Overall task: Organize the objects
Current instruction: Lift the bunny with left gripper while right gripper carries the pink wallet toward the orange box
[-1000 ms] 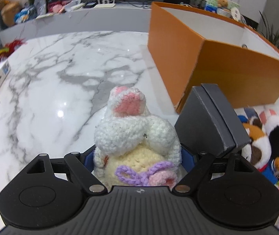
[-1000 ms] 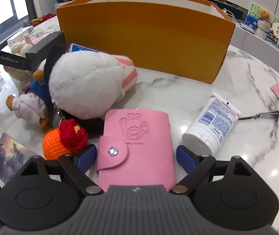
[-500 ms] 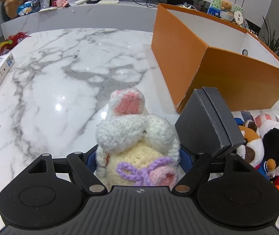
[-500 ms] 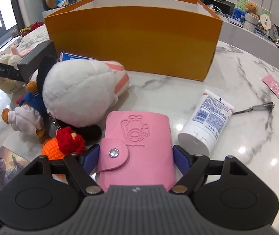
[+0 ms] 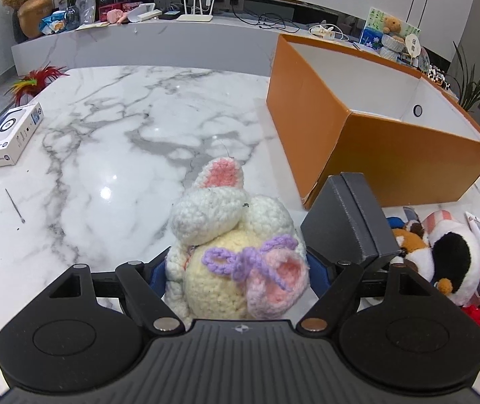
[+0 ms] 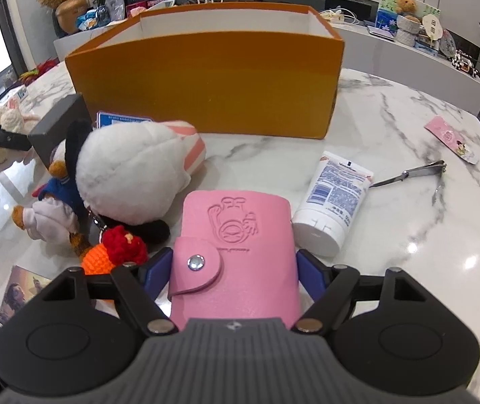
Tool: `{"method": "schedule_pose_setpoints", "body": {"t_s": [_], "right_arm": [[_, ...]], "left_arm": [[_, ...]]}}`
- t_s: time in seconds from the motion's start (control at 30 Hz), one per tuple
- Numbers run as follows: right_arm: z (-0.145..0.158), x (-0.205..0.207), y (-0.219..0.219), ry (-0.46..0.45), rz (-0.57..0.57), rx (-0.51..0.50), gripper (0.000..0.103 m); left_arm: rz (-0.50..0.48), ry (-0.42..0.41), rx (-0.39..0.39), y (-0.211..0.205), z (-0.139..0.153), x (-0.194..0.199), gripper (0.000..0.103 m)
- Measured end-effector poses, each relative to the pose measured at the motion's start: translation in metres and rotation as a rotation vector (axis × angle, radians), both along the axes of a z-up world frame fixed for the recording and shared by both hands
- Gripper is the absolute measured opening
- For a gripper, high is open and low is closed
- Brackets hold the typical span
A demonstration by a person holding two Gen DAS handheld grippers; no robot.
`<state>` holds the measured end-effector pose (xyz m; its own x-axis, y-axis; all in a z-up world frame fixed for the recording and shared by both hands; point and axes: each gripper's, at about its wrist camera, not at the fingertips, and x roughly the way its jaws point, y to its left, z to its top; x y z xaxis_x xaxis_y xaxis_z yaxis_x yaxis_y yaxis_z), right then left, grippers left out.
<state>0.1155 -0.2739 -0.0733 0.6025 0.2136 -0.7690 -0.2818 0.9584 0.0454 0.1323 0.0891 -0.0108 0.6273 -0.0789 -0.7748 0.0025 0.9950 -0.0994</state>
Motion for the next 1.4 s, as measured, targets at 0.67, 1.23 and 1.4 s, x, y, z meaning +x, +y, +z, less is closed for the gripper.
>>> {"method": "schedule_pose_setpoints", "body": {"t_s": [0.67,1.23,1.4], "right_arm": [[0.031,-0.019,-0.008,-0.066,-0.033,0.032,0.079],[0.101,-0.007,0.011,-0.211,-0.046,0.122,0.079],[0.124,0.023,0.017,-0.252,-0.038,0.135,0.079]], "left_arm": [[-0.012,-0.064,0.023,-0.008,0.032,-0.020,0.087],[-0.112,-0.214,-0.055,-0.060,0.101,-0.007,0.087],[-0.147,-0.209,-0.055,-0.081,0.103,0.019,0.087]]}}
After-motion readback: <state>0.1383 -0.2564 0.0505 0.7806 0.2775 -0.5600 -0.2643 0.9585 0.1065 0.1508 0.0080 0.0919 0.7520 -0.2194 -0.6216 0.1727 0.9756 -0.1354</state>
